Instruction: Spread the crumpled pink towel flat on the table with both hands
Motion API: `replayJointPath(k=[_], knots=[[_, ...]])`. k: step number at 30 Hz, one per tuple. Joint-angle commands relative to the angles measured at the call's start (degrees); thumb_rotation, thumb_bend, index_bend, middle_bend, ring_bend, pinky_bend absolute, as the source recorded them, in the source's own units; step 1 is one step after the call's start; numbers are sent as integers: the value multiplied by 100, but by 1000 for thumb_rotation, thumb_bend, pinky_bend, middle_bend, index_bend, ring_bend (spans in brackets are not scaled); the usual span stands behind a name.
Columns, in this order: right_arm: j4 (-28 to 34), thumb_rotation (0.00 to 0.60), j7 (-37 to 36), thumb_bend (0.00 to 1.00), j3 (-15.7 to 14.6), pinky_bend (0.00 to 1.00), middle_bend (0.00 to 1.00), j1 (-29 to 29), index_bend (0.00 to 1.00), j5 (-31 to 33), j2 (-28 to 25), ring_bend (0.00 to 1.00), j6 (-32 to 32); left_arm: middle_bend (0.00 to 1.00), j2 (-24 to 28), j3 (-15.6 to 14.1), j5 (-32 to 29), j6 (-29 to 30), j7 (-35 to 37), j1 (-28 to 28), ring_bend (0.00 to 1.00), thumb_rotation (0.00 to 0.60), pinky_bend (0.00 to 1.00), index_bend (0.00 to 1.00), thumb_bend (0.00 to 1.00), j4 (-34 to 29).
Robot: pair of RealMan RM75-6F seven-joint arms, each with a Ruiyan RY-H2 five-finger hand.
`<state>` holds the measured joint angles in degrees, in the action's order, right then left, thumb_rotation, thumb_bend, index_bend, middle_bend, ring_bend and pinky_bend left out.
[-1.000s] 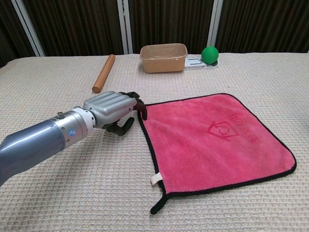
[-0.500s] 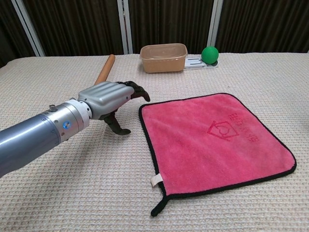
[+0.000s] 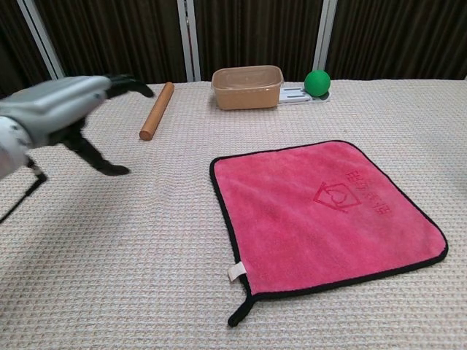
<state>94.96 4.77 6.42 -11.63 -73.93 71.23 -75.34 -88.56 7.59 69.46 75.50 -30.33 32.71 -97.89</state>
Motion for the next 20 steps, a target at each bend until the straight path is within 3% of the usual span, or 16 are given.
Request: replayJointPath(k=[1,9,20], knots=[[-64,600,-81,171,-25,0,0,56,0,-228,-36,0,-196,8,868,-556,278,929,-5,-894,0,600,17,91,16,-857],[-282,600,-267,171,-305,0,0,246,0,-906,-147,0,-573,3,1632,-1252,965,2084,668,-1985,0,600,0,87,9,-862],[-582,600,-483,171,-389,0,0,371,0,-1217,-254,0,-804,0,2283,-1387,1116,2319,1426,-2637,0,600,0,73,5,-212]])
